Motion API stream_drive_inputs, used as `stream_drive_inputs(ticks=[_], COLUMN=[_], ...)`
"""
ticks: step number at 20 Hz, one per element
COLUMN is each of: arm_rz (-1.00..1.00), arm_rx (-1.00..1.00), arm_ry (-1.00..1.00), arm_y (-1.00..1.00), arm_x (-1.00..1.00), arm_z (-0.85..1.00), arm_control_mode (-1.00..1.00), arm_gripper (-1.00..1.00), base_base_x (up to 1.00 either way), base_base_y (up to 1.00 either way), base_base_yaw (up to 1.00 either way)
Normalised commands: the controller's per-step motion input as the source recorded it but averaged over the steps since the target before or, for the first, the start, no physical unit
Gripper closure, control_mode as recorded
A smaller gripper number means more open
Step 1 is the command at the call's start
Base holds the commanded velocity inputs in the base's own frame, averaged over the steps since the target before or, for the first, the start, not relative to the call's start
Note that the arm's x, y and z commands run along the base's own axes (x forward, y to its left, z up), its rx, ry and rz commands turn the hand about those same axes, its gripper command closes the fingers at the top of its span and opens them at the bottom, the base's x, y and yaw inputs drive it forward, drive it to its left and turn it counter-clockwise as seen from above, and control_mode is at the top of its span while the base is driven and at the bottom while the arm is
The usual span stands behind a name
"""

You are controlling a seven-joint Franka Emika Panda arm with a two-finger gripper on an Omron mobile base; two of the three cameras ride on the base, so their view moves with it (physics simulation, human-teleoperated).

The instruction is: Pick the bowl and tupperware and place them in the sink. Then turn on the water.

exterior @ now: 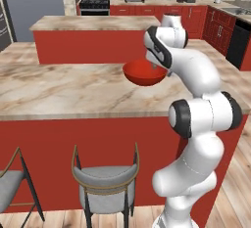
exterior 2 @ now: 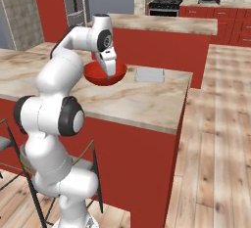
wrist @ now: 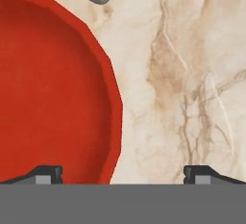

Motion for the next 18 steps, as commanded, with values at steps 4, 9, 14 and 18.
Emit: stream_drive_inputs(ticks=[4,9,14,18], arm_rz=[-0.10,-0.03,0.00,0.00], arm_rx=[0.00,0.00,0.00,0.00], arm_ry=[0.00,0.00,0.00,-0.02], arm_y=[0.07,0.00,0.00,0.00], arm_x=[0.59,0.06,0.00,0.00], arm_z=[-0.12,-0.05,-0.22,-0.34], arm_control_mode=[-1.00,-1.00,-1.00,-1.00], arm_gripper=[-1.00,-1.00,-1.00,-1.00], base_base_x=[0.00,0.00,0.00,0.00], base_base_y=[0.00,0.00,0.00,0.00], base_base_yaw=[0.00,0.00,0.00,0.00])
